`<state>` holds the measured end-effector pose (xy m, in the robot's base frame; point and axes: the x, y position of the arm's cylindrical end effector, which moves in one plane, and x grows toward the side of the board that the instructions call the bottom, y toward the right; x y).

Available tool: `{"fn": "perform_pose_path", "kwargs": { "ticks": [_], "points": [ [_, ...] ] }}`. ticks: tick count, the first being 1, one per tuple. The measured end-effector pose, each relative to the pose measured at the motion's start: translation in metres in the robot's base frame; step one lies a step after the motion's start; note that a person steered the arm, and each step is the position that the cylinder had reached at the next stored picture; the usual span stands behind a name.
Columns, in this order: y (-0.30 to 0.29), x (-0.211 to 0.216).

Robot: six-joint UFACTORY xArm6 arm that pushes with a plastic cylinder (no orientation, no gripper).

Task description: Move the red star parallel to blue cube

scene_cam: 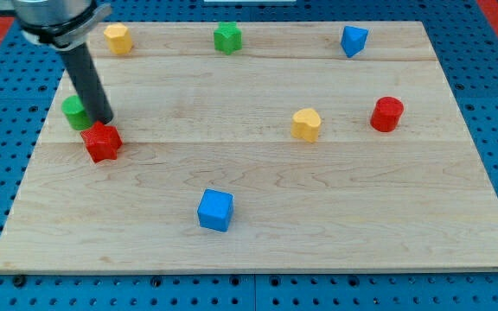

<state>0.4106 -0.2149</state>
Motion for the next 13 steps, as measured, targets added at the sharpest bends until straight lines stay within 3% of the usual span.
{"fn": "perform_pose_path", "kwargs": {
  "ticks": [4,5,6,8,13],
  "points": [
    [-0.001,-0.002],
    [-0.004,0.006],
    [0.005,0.044],
    [0.079,0.055],
    [0.068,0.058]
  ]
}}
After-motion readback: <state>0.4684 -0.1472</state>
